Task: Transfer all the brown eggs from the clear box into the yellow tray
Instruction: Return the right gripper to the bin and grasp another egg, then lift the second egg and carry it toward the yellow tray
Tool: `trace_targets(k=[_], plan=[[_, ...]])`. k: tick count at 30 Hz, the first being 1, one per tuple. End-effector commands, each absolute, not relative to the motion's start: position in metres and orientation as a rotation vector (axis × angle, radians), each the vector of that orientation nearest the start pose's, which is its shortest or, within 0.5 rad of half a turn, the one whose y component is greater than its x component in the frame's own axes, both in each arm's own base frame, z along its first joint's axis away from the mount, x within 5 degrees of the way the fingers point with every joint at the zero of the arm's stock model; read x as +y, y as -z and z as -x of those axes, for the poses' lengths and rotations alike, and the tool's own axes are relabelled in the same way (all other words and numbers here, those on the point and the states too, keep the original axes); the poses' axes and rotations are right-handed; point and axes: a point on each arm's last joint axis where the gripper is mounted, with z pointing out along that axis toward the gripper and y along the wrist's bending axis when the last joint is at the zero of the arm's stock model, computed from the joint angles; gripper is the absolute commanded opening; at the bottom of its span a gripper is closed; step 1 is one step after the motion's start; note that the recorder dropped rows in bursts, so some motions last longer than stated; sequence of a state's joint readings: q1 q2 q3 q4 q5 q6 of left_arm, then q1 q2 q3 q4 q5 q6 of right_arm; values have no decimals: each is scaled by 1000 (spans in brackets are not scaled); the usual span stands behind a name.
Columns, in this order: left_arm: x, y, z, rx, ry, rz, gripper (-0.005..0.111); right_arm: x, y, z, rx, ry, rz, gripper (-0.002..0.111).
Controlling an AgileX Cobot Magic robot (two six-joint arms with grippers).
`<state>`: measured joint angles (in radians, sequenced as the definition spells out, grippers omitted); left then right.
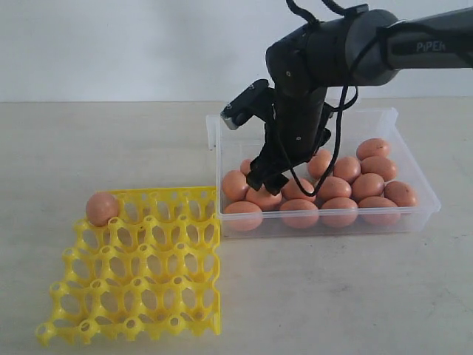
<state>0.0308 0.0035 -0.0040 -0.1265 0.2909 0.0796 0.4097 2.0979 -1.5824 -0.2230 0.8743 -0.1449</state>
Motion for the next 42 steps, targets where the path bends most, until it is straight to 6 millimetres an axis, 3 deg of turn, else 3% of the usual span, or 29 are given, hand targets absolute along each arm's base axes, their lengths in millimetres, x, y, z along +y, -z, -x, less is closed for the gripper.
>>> trace_targets(k=[1, 6, 9, 14, 27, 29, 32, 33, 37, 42], plan=[[-2, -188, -55, 1767, 39, 29, 4, 136, -173, -417, 2732, 208, 824, 71], [-2, -188, -55, 1767, 39, 29, 4, 119, -171, -421, 2785, 12, 725, 69], [-2, -188, -55, 1767, 39, 29, 4, 120, -171, -420, 2794, -132, 734, 61], [-2, -188, -55, 1767, 39, 29, 4, 126, -170, -418, 2779, -226, 775, 45], [-2, -188, -55, 1767, 39, 29, 4, 125, -143, -420, 2844, -204, 814, 48], [-2, -188, -55, 1767, 39, 29, 4, 125, -144, -420, 2843, -210, 807, 39], [-2, -188, -55, 1767, 39, 29, 4, 125, -148, -418, 2850, -213, 806, 9], [-2, -188, -55, 1767, 39, 29, 4, 124, -153, -418, 2841, -213, 805, 1], [-2, -188, -55, 1767, 39, 29, 4, 122, -181, -416, 2799, -181, 711, 0], [-2, -188, -55, 1767, 39, 29, 4, 114, -269, -397, 2647, -194, 403, 0]])
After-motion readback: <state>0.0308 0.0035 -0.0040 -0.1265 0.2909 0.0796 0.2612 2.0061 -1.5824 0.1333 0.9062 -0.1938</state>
